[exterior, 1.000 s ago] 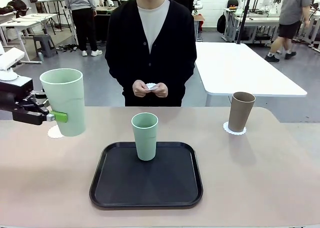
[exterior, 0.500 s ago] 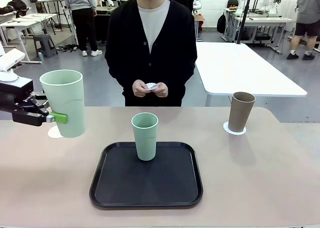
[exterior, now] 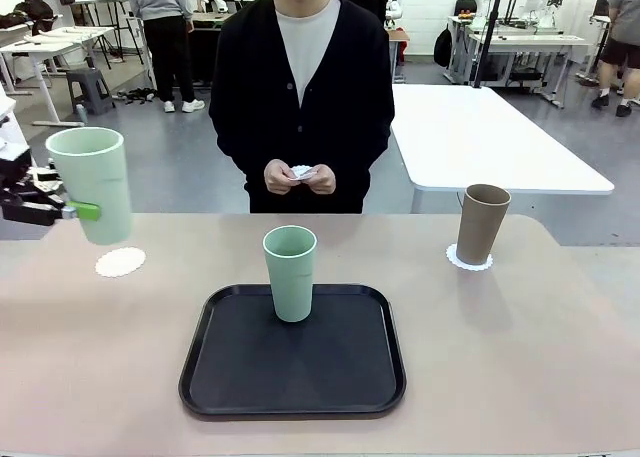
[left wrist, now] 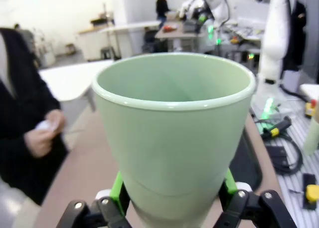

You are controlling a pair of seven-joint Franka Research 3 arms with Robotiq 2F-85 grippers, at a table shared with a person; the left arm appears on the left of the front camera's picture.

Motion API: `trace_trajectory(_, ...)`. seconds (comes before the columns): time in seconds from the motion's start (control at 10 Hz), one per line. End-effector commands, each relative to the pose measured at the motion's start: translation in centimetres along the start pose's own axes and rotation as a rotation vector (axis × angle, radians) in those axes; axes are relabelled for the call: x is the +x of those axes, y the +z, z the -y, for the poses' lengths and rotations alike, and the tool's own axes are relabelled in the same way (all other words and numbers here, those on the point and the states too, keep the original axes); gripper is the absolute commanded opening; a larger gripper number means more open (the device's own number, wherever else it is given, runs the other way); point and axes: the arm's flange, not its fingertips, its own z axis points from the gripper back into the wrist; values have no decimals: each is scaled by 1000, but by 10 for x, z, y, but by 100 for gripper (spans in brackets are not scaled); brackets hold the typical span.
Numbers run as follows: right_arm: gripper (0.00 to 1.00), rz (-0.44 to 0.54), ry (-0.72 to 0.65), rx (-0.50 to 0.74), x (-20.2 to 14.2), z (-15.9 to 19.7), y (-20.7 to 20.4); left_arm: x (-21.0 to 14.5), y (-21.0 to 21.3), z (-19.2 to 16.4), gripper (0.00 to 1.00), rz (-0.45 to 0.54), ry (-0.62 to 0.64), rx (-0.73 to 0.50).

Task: Place coasters on the table and set cups on them.
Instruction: Take one Reusable plastic cup from the Flat Tray and place it on a coaster set by the human.

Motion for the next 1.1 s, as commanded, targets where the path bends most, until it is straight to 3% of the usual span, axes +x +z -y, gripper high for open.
trace_trajectory(0.0,100,1,6,6,0,-1,0,-7,33,-40,85,51,4,21)
trace_trajectory(0.6,100,1,6,6,0,-1,0,-42,86,-84,85,60,52,235)
trace_trajectory(1.0,100,1,6,6,0,-1,0,-37,84,-72,85,53,50,257)
